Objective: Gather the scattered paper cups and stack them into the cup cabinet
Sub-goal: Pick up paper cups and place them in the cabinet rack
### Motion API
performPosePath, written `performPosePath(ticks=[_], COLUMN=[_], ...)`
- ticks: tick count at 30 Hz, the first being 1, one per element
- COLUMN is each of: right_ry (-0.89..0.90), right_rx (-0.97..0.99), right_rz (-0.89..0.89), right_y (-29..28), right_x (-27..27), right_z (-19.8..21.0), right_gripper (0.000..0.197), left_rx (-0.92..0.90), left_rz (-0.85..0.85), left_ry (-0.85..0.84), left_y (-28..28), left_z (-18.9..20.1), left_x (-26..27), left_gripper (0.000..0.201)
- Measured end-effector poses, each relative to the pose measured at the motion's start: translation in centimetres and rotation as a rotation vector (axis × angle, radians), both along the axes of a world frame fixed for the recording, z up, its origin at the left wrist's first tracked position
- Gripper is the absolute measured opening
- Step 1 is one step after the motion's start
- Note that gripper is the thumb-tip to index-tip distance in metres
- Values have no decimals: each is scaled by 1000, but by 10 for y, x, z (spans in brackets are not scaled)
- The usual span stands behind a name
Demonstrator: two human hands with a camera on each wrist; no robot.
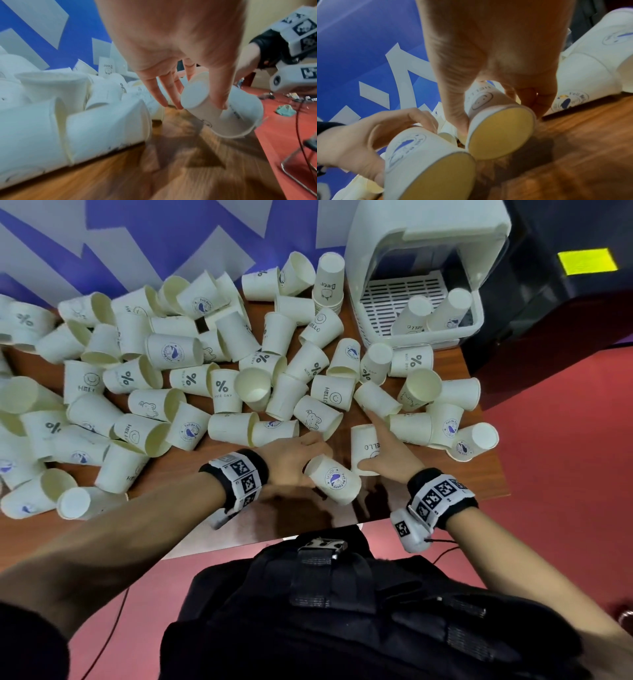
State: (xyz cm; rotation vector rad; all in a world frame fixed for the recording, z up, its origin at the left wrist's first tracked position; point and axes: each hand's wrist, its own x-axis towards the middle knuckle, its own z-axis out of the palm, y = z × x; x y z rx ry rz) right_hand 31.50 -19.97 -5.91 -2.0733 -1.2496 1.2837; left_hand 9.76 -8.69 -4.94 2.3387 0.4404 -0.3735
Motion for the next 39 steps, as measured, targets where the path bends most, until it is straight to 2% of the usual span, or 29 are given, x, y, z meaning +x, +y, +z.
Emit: performPosePath(ticks=[4,8,12,16,18,23,26,30,35,39], right_ry=[-6,-36,-173,-140,-127,-186,-173,-127,-89,-146], right_rx=[90,204,277,395,428,356,362,372,366,337], right_rz=[-64,-98,-161,-236,-220,-213,-271,-339,-288,-189], right_y=[5,11,19,27,32,47,58,74,104,137], right_x=[17,36,67,99,117,161,180,203,227,242], right_z=[18,37,58,85,98,107,111,108,101,95], right_gripper=[89,90,85,89,84,63,63,53,50,57], left_rx=[27,74,129,159,205,307,339,373,361,337], left_rz=[65,95,185,258,282,358,376,458,531,572], left_ry=[-22,44,-21,-103,-116,-223,-236,-218,-213,-229], left_y=[7,23,42,52,58,72,82,91,105,119], left_z=[19,38,57,68,74,86,83,80,77,73], left_x=[12,30,53,80,95,131,153,178,198,206], left_gripper=[50,60,66,66,68,65,64,64,64,64])
